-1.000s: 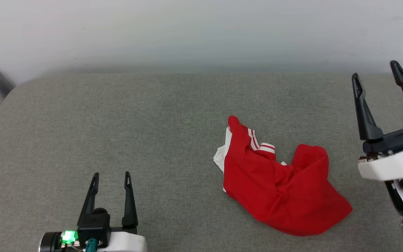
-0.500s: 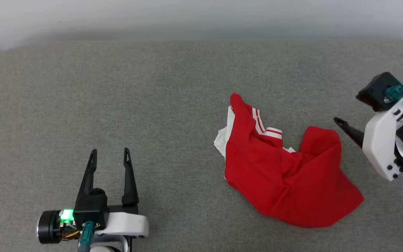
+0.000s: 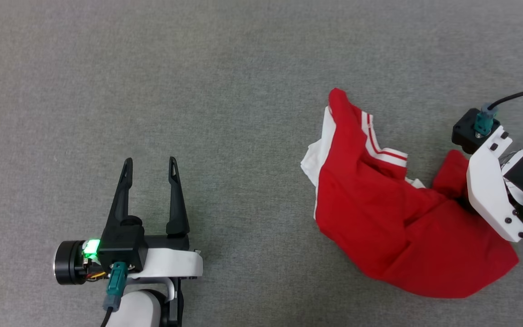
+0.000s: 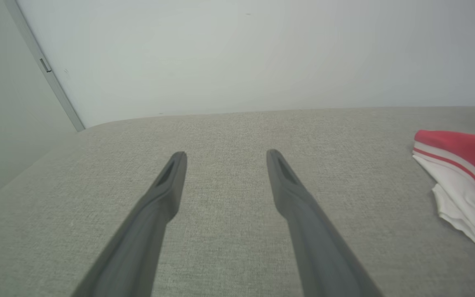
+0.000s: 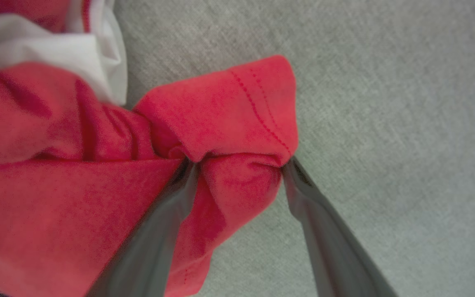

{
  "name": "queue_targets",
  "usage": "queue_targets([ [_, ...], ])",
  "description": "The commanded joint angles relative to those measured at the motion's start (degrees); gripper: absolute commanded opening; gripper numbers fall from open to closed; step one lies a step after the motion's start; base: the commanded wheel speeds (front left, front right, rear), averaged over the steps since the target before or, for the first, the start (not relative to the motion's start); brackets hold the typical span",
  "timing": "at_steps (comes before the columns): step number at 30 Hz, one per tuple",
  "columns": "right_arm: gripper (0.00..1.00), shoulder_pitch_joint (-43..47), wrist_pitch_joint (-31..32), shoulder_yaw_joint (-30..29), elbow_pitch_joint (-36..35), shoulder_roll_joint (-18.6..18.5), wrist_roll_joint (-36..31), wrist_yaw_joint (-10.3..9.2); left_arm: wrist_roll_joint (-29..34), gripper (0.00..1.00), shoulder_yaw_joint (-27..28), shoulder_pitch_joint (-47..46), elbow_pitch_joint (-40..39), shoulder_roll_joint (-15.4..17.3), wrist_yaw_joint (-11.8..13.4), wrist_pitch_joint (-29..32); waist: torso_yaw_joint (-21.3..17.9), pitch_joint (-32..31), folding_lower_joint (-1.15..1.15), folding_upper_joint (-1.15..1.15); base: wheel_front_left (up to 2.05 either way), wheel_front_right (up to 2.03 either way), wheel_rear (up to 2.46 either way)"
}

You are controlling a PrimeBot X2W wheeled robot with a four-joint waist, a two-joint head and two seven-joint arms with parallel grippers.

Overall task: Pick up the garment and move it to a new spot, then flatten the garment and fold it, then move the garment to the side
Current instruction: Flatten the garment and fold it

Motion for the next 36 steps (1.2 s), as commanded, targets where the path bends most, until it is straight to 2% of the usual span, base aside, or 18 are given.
queue_targets([
  [1, 1.00, 0.2, -0.4, 1.4, 1.1, 0.5, 0.9, -0.04, -0.2, 1.00, 0.0, -0.9, -0.2, -0.1, 0.4, -0.2, 1.4, 1.7, -0.01, 0.00, 0.00, 0.00, 0.00],
  [9, 1.00, 2.9, -3.1, 11.0, 4.0, 1.6, 3.5, 0.12, -0.3, 1.00, 0.2, -1.4, 0.1, -0.2, 1.0, -0.2, 1.4, 2.0, -0.01, 0.00, 0.00, 0.00, 0.00],
  [10, 0.42, 2.3, -4.0, 11.4, 4.2, 1.7, 3.6, 0.15, -0.3, 1.00, 0.3, -1.1, 0.3, -0.2, 1.1, -0.2, 1.1, 1.6, -0.01, 0.00, 0.00, 0.00, 0.00],
  [11, 0.00, -0.5, -7.5, 11.5, 4.9, 1.3, 3.3, 0.04, 0.0, 1.00, 0.7, -0.6, 0.8, -0.2, 1.0, -0.2, 0.2, -0.1, -0.01, 0.00, 0.00, 0.00, 0.00],
  [15, 0.00, -2.8, -13.3, 11.0, 4.1, -0.9, 4.4, 0.03, 0.0, 1.00, 1.0, 0.7, 1.3, -0.2, 1.1, -0.2, -1.0, -3.4, -0.01, 0.00, 0.00, 0.00, 0.00],
  [19, 0.00, -1.2, -18.2, 11.2, 0.6, -5.7, 5.5, -0.04, 0.2, 1.00, 1.6, 3.0, 1.4, -0.2, 1.2, -0.2, -2.3, -6.8, -0.01, 0.00, 0.00, 0.00, 0.00],
  [25, 0.00, 7.7, -23.6, 9.5, -5.2, -15.2, 8.1, -0.04, 0.4, 1.00, 3.0, 5.9, 1.3, -0.2, 0.8, -0.2, -4.5, -9.9, -0.01, 0.00, 0.00, 0.00, 0.00],
  [29, 0.00, 17.3, -26.5, 8.0, -4.6, -19.7, 10.5, -0.04, 0.7, 1.00, 3.5, 7.2, 0.9, -0.2, 0.5, -0.2, -5.9, -10.5, -0.01, 0.00, 0.00, 0.00, 0.00],
  [32, 0.00, 23.9, -28.9, 6.5, -0.6, -20.0, 12.2, -0.04, 1.1, 1.00, 3.8, 7.3, 0.7, -0.2, 0.4, -0.2, -6.6, -10.6, -0.01, 0.00, 0.00, 0.00, 0.00],
  [36, 0.00, 31.2, -31.3, 4.7, 6.1, -16.4, 13.2, -0.04, 1.3, 1.00, 3.8, 7.2, 1.1, -0.2, 0.0, -0.2, -7.0, -10.6, -0.01, 0.00, 0.00, 0.00, 0.00],
])
